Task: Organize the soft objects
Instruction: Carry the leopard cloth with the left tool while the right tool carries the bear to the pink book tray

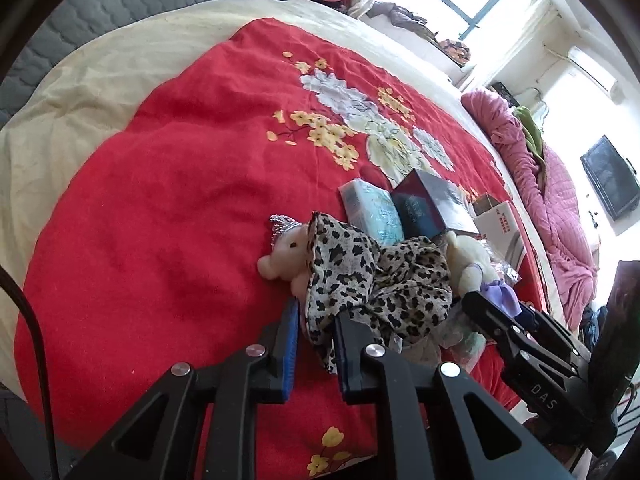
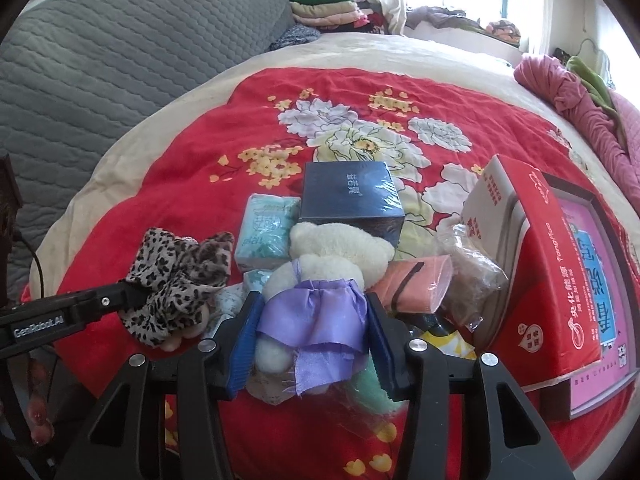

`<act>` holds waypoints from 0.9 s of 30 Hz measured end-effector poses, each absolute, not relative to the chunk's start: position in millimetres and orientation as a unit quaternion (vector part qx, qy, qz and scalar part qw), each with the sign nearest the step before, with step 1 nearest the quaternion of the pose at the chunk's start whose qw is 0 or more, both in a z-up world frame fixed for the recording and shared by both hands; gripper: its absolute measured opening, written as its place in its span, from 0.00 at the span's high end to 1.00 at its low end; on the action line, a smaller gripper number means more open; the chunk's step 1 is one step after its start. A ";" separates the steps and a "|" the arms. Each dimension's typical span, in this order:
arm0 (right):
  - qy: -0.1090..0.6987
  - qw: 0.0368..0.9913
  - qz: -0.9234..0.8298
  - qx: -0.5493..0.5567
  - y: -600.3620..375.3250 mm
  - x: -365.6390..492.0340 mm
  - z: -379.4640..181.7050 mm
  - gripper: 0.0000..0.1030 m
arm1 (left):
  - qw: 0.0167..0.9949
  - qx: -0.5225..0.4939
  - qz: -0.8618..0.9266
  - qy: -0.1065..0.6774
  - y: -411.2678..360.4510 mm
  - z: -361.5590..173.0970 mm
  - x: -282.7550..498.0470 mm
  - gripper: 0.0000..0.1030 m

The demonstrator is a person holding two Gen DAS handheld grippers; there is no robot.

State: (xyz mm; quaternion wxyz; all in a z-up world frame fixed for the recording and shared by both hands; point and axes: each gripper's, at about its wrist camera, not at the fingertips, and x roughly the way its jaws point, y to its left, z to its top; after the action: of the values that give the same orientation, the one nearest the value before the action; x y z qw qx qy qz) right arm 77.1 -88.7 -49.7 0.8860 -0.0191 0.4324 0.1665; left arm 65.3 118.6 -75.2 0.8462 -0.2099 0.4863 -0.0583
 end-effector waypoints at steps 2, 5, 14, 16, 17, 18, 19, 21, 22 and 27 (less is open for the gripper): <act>0.431 0.886 0.170 -0.017 -90.4 74.7 -48.1 0.51 | 0.855 -0.191 -0.052 0.478 115.2 -70.7 63.9 0.85; 0.428 0.887 0.172 -0.014 -91.7 73.6 -45.9 0.51 | 0.869 -0.164 -0.048 0.465 111.1 -63.3 62.8 0.86; 0.419 0.890 0.178 -0.005 -95.1 71.0 -39.6 0.53 | 0.876 -0.151 -0.061 0.454 111.5 -50.8 71.0 0.98; 0.416 0.892 0.179 0.003 -98.7 70.5 -37.7 0.54 | 0.877 -0.150 -0.061 0.452 110.0 -48.5 71.3 0.98; 0.414 0.892 0.181 0.004 -100.1 69.7 -36.4 0.54 | 0.878 -0.153 -0.065 0.449 109.0 -46.1 70.9 0.98; 0.410 0.894 0.183 0.004 -101.5 68.4 -34.4 0.55 | 0.878 -0.154 -0.066 0.448 106.9 -44.4 70.3 0.98; 0.405 0.896 0.182 0.005 -102.7 67.0 -31.9 0.55 | 0.880 -0.151 -0.065 0.446 104.6 -41.7 70.1 0.98; 0.400 0.897 0.186 0.014 -106.6 64.7 -27.2 0.55 | 0.885 -0.142 -0.067 0.438 98.7 -33.7 68.5 0.98; 0.396 0.900 0.184 0.017 -108.7 63.6 -24.3 0.55 | 0.886 -0.143 -0.070 0.436 96.4 -30.9 68.2 0.98; 0.378 0.908 0.179 0.016 -115.3 55.8 -10.5 0.55 | 0.892 -0.128 -0.079 0.426 80.8 -13.9 68.4 0.98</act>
State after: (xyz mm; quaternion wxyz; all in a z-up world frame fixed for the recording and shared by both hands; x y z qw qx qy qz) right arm 55.8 -115.3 -10.5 0.9082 0.0159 0.3783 0.1785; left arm 68.4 80.8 -13.9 0.8921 -0.1282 0.4260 -0.0793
